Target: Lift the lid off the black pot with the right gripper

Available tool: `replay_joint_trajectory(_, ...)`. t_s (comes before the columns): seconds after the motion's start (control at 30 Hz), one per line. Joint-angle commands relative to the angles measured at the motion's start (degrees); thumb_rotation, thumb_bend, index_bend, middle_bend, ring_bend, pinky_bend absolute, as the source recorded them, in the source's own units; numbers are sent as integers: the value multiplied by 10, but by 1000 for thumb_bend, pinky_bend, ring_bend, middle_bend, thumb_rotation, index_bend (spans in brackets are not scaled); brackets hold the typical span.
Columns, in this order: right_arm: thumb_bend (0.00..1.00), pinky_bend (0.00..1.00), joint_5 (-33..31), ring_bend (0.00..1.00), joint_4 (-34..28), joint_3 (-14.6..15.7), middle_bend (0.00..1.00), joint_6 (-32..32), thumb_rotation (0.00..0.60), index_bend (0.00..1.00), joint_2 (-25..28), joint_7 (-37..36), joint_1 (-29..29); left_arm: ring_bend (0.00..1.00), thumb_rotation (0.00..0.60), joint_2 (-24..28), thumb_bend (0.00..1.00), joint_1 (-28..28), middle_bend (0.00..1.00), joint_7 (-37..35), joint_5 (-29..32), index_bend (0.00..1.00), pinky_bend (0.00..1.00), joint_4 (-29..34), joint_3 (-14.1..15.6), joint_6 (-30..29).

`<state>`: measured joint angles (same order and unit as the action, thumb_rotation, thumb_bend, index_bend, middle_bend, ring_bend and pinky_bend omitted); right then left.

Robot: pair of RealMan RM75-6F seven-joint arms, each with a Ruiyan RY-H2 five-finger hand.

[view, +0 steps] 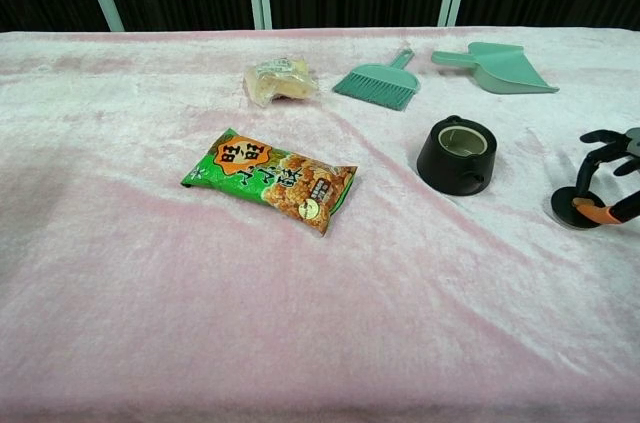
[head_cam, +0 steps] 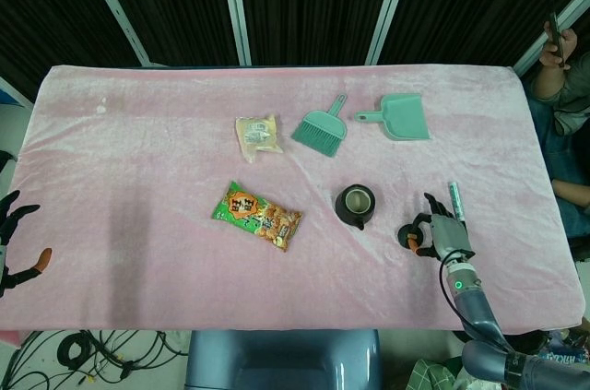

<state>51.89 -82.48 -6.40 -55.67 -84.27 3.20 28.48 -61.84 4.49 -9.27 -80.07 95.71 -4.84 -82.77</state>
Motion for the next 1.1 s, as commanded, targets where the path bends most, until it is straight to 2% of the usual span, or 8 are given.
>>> replay_joint_trajectory(0.03,116,139,7,61,1,-1,0,5,600,208,2,-6,-1,0,600,0,335,0,25,0,0,206,0,0,0,0)
replay_joint_trajectory(0.23,65,139,18,54,-13,-6,0,11,600,27,20,-7,0,0,600,0,336,0,24,1,0,207,0,0,0,0)
replay_joint_trajectory(0.53,78,139,59,59,-105,-28,0,-46,600,15,93,-26,-24,0,600,0,335,-1,24,0,0,207,0,0,0,-1)
replay_joint_trajectory(0.63,86,139,101,59,-149,-11,0,-74,600,0,140,-29,-49,0,600,0,335,-1,24,0,-1,207,0,-1,0,-2)
replay_joint_trajectory(0.77,86,139,191,59,-172,36,0,-162,600,0,176,-25,-108,0,600,-1,335,-1,24,0,-2,207,0,0,0,-4)
replay_joint_trajectory(0.9,87,139,287,59,-161,93,0,-249,600,0,176,-16,-167,0,600,-2,335,-4,24,-1,-1,206,0,0,-2,-9)
replay_joint_trajectory(1.0,88,139,338,59,-132,115,0,-296,600,0,164,-9,-194,0,600,-2,335,-4,24,3,-4,206,0,-1,-1,-12)
replay_joint_trajectory(1.1,94,139,360,60,-104,116,0,-328,600,0,151,1,-208,0,600,-3,335,-5,24,6,-6,206,0,-2,0,-14)
